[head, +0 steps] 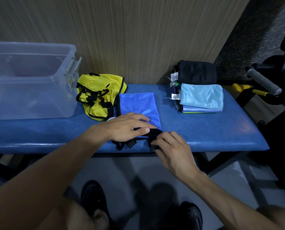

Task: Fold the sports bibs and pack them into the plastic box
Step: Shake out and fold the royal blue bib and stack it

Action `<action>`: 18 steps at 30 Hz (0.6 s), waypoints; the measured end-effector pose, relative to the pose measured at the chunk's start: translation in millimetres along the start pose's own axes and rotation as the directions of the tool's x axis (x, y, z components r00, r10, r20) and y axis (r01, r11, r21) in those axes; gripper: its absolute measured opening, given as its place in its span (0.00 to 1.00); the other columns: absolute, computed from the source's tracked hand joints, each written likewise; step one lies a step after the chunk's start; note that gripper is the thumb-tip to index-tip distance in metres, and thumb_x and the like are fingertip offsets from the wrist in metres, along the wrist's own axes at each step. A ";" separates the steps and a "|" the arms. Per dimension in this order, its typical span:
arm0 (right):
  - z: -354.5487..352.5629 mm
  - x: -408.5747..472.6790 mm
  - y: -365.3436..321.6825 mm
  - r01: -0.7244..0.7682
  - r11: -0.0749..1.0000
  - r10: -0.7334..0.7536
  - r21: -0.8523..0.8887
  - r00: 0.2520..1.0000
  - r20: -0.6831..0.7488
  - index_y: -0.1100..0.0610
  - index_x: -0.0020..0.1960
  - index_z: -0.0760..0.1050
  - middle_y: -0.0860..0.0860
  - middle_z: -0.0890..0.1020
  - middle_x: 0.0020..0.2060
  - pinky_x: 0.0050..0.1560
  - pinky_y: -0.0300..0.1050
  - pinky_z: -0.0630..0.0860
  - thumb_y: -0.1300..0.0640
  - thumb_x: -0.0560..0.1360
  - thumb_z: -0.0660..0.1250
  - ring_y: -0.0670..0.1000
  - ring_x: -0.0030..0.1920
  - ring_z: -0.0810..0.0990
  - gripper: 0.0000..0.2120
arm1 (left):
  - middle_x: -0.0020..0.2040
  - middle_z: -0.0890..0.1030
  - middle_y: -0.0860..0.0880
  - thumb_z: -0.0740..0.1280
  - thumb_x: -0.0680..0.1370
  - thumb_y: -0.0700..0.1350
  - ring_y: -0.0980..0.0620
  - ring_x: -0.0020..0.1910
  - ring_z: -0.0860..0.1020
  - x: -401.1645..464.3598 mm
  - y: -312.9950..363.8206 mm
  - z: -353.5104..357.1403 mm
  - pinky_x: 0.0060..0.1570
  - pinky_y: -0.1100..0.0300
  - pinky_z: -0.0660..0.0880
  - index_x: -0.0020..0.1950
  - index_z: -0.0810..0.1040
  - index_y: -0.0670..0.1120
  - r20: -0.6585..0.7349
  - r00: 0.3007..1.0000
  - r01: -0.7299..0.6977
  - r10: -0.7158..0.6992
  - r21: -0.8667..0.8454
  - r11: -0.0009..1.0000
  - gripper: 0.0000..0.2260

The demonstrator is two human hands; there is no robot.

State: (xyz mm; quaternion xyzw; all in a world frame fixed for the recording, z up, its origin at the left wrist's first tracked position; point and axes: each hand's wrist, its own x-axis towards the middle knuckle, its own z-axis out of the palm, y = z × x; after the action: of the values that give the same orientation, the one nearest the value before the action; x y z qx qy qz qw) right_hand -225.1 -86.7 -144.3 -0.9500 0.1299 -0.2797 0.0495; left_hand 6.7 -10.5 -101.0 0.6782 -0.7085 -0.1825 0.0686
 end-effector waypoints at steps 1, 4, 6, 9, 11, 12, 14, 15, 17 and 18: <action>-3.3 3.2 0.1 -0.012 0.999 0.013 0.038 1.000 -0.018 0.54 0.52 0.81 0.48 0.80 0.48 0.41 0.54 0.76 0.56 0.77 0.65 0.57 0.43 0.76 0.08 | 0.77 0.65 0.58 0.51 0.84 0.62 0.55 0.75 0.61 -1.1 -3.0 2.0 0.76 0.56 0.57 0.74 0.69 0.68 0.011 1.000 -0.007 0.007 0.017 1.000 0.19; -12.3 19.0 4.8 -0.107 0.982 0.112 0.158 0.993 -0.026 0.54 0.53 0.82 0.47 0.79 0.49 0.48 0.50 0.75 0.54 0.80 0.64 0.55 0.46 0.76 0.09 | 0.78 0.62 0.60 0.51 0.83 0.65 0.55 0.76 0.59 -4.1 -6.2 3.2 0.70 0.46 0.67 0.70 0.73 0.66 0.025 1.000 -0.009 0.007 0.068 0.998 0.19; -13.3 33.3 10.2 -0.213 0.946 0.211 0.245 0.977 0.035 0.54 0.52 0.81 0.46 0.77 0.47 0.49 0.48 0.73 0.55 0.81 0.64 0.54 0.47 0.75 0.07 | 0.78 0.61 0.62 0.51 0.83 0.65 0.58 0.76 0.57 -4.8 -5.9 2.6 0.65 0.44 0.72 0.65 0.75 0.65 0.025 1.000 0.000 -0.002 0.091 0.996 0.18; -4.4 56.3 17.8 -0.339 0.906 0.307 0.252 0.938 0.159 0.54 0.51 0.80 0.46 0.75 0.44 0.48 0.50 0.72 0.56 0.81 0.65 0.55 0.47 0.76 0.05 | 0.77 0.61 0.62 0.46 0.79 0.70 0.59 0.76 0.56 -4.9 -5.2 2.5 0.61 0.42 0.74 0.59 0.75 0.63 0.013 1.000 0.000 -0.002 0.111 0.994 0.22; 4.1 70.2 22.4 -0.450 0.867 0.389 0.216 0.880 0.273 0.56 0.50 0.80 0.49 0.75 0.44 0.50 0.51 0.73 0.56 0.81 0.66 0.56 0.48 0.76 0.06 | 0.77 0.61 0.63 0.46 0.79 0.70 0.60 0.76 0.56 -5.1 -6.5 3.3 0.60 0.42 0.74 0.58 0.74 0.65 0.021 1.000 0.012 -0.015 0.099 0.995 0.22; 7.1 75.1 24.2 -0.511 0.833 0.428 0.211 0.838 0.337 0.56 0.51 0.81 0.50 0.75 0.45 0.51 0.49 0.73 0.56 0.81 0.66 0.55 0.48 0.76 0.06 | 0.77 0.60 0.64 0.46 0.79 0.70 0.61 0.76 0.55 -4.7 -7.1 4.3 0.60 0.42 0.74 0.58 0.73 0.66 0.022 1.000 0.014 -0.016 0.089 0.996 0.20; 11.3 81.0 28.8 -0.597 0.765 0.477 0.242 0.777 0.409 0.55 0.49 0.82 0.48 0.77 0.42 0.50 0.43 0.72 0.56 0.80 0.69 0.50 0.45 0.77 0.04 | 0.77 0.60 0.64 0.48 0.81 0.68 0.61 0.76 0.55 -4.1 -9.7 7.6 0.63 0.42 0.72 0.58 0.75 0.65 0.021 1.000 0.001 -0.002 0.057 0.998 0.19; 12.2 82.8 31.0 -0.623 0.734 0.490 0.272 0.762 0.424 0.53 0.46 0.82 0.46 0.78 0.39 0.48 0.41 0.72 0.56 0.78 0.71 0.48 0.42 0.77 0.03 | 0.78 0.60 0.63 0.48 0.81 0.68 0.62 0.77 0.55 -3.6 -11.0 9.1 0.66 0.43 0.70 0.59 0.76 0.64 0.020 1.000 -0.001 0.001 0.028 1.000 0.20; 13.2 85.4 35.1 -0.649 0.692 0.508 0.315 0.749 0.426 0.51 0.41 0.80 0.44 0.78 0.35 0.41 0.37 0.71 0.57 0.74 0.75 0.46 0.37 0.77 0.06 | 0.78 0.62 0.64 0.50 0.82 0.66 0.64 0.77 0.55 -3.7 -9.9 8.2 0.72 0.48 0.65 0.59 0.79 0.60 0.015 1.000 0.015 -0.014 -0.074 0.997 0.21; 13.3 86.3 36.4 -0.650 0.688 0.510 0.322 0.749 0.423 0.51 0.41 0.78 0.45 0.77 0.35 0.38 0.35 0.70 0.57 0.73 0.77 0.46 0.36 0.76 0.08 | 0.78 0.64 0.63 0.52 0.84 0.64 0.65 0.77 0.58 -4.3 -9.9 6.2 0.74 0.52 0.62 0.59 0.81 0.58 0.002 1.000 0.031 -0.031 -0.161 0.987 0.21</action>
State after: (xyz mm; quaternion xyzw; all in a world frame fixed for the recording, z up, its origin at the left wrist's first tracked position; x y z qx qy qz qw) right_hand -155.9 -145.1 -116.7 -0.8503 0.3494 -0.1237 0.3737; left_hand 14.1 -5.3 -109.6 0.6814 -0.6809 -0.2400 0.1204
